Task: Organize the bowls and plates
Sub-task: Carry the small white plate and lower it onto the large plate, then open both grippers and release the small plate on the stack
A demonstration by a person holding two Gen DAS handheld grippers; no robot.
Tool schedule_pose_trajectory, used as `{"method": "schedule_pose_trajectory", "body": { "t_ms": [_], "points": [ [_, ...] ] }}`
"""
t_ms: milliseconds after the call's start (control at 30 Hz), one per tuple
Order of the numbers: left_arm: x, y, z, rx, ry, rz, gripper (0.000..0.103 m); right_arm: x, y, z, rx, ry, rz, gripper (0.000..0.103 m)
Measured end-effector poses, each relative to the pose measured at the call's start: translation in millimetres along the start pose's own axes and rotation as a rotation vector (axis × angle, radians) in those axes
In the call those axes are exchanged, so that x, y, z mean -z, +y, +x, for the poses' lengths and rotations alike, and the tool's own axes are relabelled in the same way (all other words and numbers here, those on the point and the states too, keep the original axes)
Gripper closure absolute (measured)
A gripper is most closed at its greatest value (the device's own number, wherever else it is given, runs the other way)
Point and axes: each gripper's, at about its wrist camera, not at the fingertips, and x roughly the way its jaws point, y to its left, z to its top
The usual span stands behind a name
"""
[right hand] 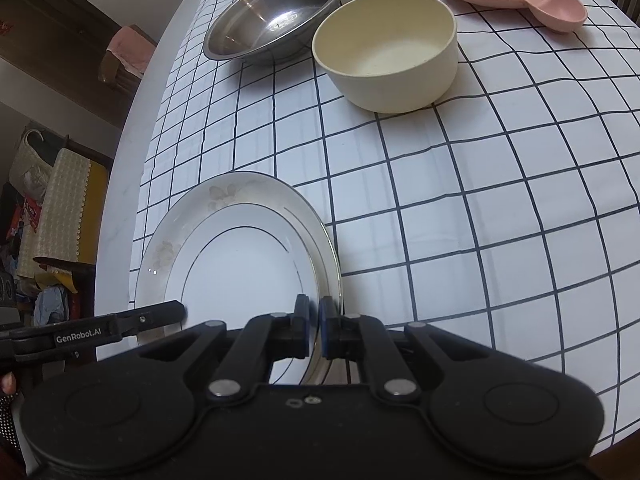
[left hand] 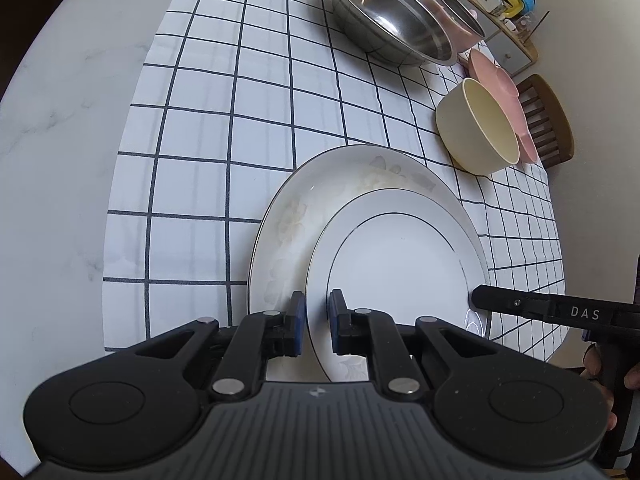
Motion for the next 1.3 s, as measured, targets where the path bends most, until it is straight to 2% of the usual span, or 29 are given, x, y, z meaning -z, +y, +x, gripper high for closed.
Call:
{"method": "schedule_pose_trajectory", "body": {
  "t_ms": [367,733,867,967,1033,1100,1300],
  "points": [
    [-6.8,7.3,-2.1,0.02,0.009,0.007,0.092,-1.9,-0.5,0.9,0.0,0.002,0.009,0.097],
    [-7.3,-1.7,-21.6,-0.044,-0.055,0.099,0.092,-4.6,6.2,12.1,0.01,0.01,0.0,0.096],
    [-4.1,-14.2,-27.3,-0.061,-0.081,0.156,0.092,-4.6,8.4,7.0,-0.003,-0.002,-0.007,0.083],
    [-1.8,-23.5,-32.1,-0.068,-0.101,0.189,0.092,-3.3,15.1,2.2,0.001,-0.013,-0.036,0.08],
    [-0.4,-30.9,-35.5,-0.078,-0.117,0.215,0.092,-0.9,21.4,-1.5,0.0,-0.022,-0.063,0.076],
    [0.6,-37.3,-39.0,-0.085,-0.131,0.236,0.092,3.0,29.3,-7.0,0.005,-0.035,-0.099,0.066],
    [5.4,-55.4,-55.0,-0.089,-0.186,0.296,0.091,14.1,53.2,-29.1,0.019,-0.108,-0.202,0.055]
  ]
}}
